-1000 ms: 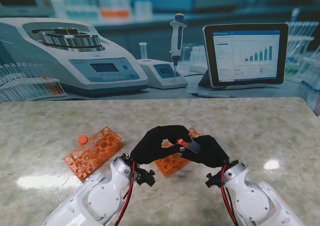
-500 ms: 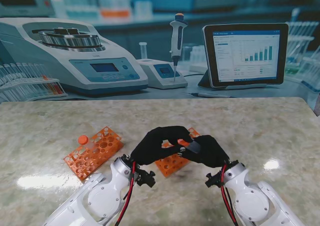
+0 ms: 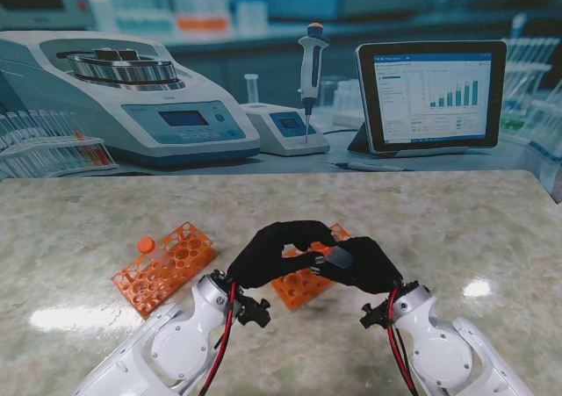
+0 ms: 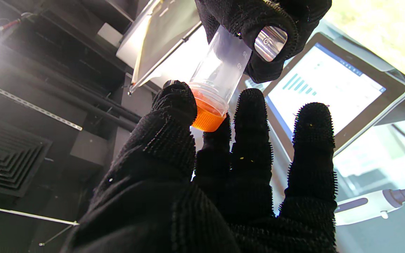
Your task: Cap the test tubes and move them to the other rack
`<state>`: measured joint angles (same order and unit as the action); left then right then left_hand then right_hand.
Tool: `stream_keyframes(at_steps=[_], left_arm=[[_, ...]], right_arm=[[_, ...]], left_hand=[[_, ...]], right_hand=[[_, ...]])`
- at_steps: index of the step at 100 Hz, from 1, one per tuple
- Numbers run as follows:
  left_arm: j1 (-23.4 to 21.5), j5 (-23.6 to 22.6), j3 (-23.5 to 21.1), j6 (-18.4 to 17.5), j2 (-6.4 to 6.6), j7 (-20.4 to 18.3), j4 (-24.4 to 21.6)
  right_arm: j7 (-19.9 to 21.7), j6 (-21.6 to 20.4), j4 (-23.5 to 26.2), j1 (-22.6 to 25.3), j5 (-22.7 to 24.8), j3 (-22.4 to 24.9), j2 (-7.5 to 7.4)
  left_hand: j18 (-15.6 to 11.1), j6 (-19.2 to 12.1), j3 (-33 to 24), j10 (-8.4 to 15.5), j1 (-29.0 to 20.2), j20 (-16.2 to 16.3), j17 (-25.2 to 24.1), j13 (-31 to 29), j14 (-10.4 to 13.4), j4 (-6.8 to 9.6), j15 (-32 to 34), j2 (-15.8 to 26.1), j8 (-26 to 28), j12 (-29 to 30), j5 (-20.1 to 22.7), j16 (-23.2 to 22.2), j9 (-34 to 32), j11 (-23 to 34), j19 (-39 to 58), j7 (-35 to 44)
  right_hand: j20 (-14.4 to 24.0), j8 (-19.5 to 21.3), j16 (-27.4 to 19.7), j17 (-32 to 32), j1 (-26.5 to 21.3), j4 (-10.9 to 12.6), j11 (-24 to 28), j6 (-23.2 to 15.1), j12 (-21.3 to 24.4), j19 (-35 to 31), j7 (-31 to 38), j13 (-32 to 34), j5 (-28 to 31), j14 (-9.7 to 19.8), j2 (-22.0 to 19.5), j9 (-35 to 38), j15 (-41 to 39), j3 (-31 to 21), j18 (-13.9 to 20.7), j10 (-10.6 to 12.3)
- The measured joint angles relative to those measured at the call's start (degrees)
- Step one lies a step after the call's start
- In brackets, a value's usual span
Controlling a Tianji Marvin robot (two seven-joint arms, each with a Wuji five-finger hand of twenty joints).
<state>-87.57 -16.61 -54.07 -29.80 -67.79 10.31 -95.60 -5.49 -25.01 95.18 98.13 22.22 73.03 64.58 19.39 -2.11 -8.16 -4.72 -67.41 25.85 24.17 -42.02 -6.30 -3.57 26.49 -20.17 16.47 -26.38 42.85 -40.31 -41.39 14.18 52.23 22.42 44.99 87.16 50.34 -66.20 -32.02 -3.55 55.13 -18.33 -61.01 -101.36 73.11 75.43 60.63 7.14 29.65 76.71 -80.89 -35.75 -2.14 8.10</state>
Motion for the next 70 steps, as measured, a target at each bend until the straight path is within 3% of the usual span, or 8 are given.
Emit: stream_keyframes(at_steps=[23,26,70], left_arm=[[-0.4,0.1,-0.6,-0.2,0.08,-0.1,-0.2],[-0.4,0.1,-0.7,-0.2,0.10,-0.1,-0.2],[-0.9,0.2,-0.9,-1.1,0.41,-0.7,-0.4]], right_arm=[[-0.1,-0.1,0.0,0.1,0.1,0.1,0.03],[-0.1,-0.1,0.0,0.1,0.2,0.1,0.03],[-0.7,-0.2,0.0,0.2,0.6,0.3,0.10]], left_hand=[[0.2,0.0,0.4,0.0,1.0,0.0,-0.5,0.1,0.0,0.03,-0.1,0.6,0.0,0.6,0.0,0.6,0.0,0.0,0.0,-0.1],[0.2,0.0,0.5,0.0,1.1,0.0,-0.5,0.1,0.0,1.09,-0.3,0.7,0.0,0.6,0.0,0.6,0.0,0.0,0.0,-0.1],[0.3,0.0,1.1,0.0,1.2,0.2,-0.6,0.1,0.0,1.36,-0.7,1.3,0.0,0.7,0.0,0.7,0.0,0.0,0.0,-0.2]], right_hand=[[0.0,0.0,0.1,0.0,0.0,0.0,0.0,0.0,0.0,0.0,-0.6,0.0,0.0,0.0,0.0,0.0,0.0,0.0,0.0,0.0],[0.0,0.0,0.1,0.0,0.0,0.0,0.0,-0.1,0.0,0.0,-0.6,0.0,0.0,0.0,0.0,0.0,0.0,0.0,0.0,0.0],[0.0,-0.1,0.2,0.0,0.0,0.0,0.0,-0.4,0.0,0.0,-1.3,0.0,0.1,0.0,0.0,0.0,0.0,0.2,0.0,0.0]])
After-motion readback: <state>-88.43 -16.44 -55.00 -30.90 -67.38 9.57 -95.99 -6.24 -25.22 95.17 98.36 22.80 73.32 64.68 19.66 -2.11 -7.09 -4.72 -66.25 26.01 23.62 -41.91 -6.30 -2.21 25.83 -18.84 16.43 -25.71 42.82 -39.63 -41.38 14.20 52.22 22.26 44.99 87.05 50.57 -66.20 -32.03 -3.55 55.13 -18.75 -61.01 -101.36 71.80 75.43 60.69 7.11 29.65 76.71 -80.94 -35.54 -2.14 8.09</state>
